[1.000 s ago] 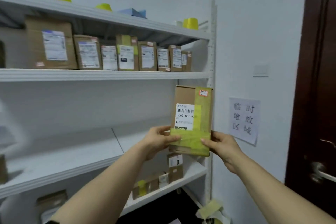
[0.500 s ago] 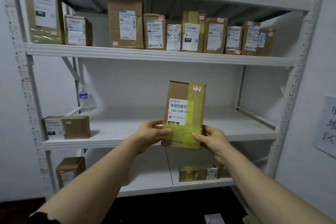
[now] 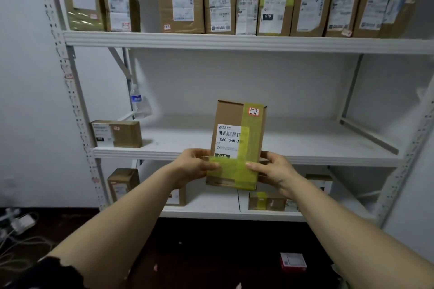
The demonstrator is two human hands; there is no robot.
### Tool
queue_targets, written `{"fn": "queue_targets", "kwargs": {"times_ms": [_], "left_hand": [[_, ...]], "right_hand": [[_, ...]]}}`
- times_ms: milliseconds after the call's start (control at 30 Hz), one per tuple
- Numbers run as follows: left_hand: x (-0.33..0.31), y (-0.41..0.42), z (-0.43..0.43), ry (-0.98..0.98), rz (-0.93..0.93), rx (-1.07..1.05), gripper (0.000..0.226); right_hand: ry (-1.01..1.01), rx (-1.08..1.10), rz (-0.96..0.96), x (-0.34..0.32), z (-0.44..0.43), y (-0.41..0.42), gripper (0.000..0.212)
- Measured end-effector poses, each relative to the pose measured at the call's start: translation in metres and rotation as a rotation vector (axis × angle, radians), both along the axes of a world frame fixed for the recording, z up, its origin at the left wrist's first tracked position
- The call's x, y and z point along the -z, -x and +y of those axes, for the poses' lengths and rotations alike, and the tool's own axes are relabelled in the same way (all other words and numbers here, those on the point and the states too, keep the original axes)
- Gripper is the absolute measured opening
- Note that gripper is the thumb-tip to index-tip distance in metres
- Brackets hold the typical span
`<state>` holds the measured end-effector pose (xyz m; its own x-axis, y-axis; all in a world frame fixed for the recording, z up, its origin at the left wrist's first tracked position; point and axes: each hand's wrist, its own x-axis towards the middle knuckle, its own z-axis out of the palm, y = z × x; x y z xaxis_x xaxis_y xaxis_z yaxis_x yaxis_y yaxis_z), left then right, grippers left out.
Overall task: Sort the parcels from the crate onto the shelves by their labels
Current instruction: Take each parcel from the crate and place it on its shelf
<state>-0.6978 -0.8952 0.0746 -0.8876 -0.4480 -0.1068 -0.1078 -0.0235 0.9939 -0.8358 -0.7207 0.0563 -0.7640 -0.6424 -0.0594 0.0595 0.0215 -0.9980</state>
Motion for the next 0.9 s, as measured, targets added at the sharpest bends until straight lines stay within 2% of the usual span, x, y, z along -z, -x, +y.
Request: {"fn": "queue_targets", "kwargs": {"times_ms": [133, 267, 400, 600, 900], "left_hand": [[0.017, -0.002, -0.009, 0.061, -0.077, 0.008, 0.029], [0.049, -0.007, -0.005, 0.068, -0.086, -0.019, 0.046], [0.106, -0.014, 0.001, 0.054, -0.130, -0.076, 0.057], [0.170, -0.027, 0.004, -0.080, -0.222, -0.112, 0.046], [0.182, -0.033, -0.010, -0.074, -0.295, -0.117, 0.047]], "right_hand": [[-0.030, 0.003, 0.008, 0.027, -0.003, -0.001, 0.051], [-0.168, -0.018, -0.011, 0.074, -0.005, -0.012, 0.050], [-0.282, -0.056, -0.071, 0.135, -0.003, -0.023, 0.061], [-0.378, -0.130, -0.126, 0.175, -0.001, -0.039, 0.050], [-0.446, -0.168, -0.124, 0.195, -0.014, -0.039, 0.065]]}}
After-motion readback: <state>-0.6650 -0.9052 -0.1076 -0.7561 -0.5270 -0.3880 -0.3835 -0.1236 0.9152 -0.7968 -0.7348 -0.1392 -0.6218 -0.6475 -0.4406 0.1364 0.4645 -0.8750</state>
